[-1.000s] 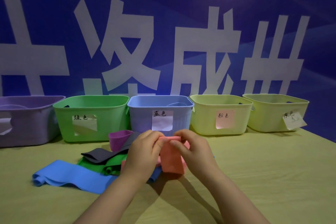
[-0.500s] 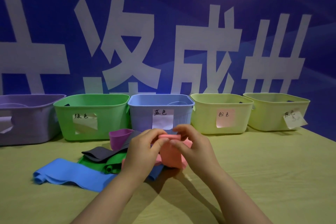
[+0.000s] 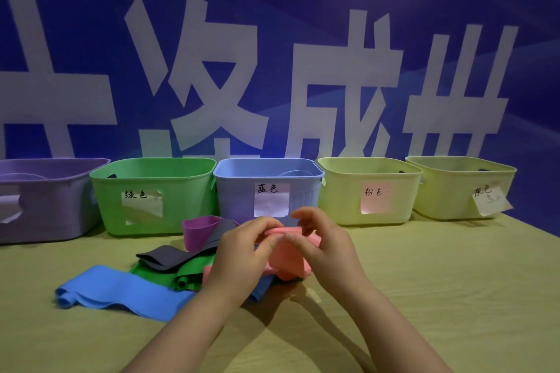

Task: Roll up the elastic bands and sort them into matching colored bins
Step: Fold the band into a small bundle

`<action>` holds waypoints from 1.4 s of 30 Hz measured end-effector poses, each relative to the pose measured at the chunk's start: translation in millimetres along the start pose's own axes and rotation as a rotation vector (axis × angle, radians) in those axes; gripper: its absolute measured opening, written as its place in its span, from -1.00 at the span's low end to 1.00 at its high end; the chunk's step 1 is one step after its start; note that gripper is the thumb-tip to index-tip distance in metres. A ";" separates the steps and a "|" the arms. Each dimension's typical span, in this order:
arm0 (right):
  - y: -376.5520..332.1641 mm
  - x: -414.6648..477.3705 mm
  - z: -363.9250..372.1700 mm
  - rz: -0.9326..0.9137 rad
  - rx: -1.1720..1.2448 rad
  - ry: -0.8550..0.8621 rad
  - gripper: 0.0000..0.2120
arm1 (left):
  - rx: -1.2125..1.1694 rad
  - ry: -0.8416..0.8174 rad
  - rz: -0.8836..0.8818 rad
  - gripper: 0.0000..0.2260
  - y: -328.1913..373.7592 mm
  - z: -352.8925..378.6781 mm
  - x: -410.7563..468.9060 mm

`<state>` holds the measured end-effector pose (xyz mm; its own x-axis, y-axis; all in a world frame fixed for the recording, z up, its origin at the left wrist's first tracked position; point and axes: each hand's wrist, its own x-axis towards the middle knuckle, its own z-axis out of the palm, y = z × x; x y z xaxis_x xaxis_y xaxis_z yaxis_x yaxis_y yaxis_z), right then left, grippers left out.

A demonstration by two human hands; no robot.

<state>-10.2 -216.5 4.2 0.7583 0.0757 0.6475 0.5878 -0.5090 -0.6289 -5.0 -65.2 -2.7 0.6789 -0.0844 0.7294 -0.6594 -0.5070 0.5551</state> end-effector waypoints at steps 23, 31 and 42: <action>-7.6 -1.6 -2.8 0.000 -0.054 -0.057 -0.91 | 0.000 -0.041 -0.083 -0.82 1.8 -1.7 -1.3; -8.1 -0.2 -3.7 0.014 -0.119 -0.095 -0.86 | -0.047 -0.046 -0.061 -0.82 5.4 0.0 -2.1; -6.7 -0.6 -1.6 0.028 0.041 -0.047 -0.94 | 0.043 -0.006 0.000 -0.80 -3.3 0.8 -1.1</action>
<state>-15.1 -214.5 8.7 0.7865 0.1029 0.6090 0.5765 -0.4760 -0.6641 -3.3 -64.1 -5.7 0.6806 -0.0896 0.7271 -0.6454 -0.5429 0.5372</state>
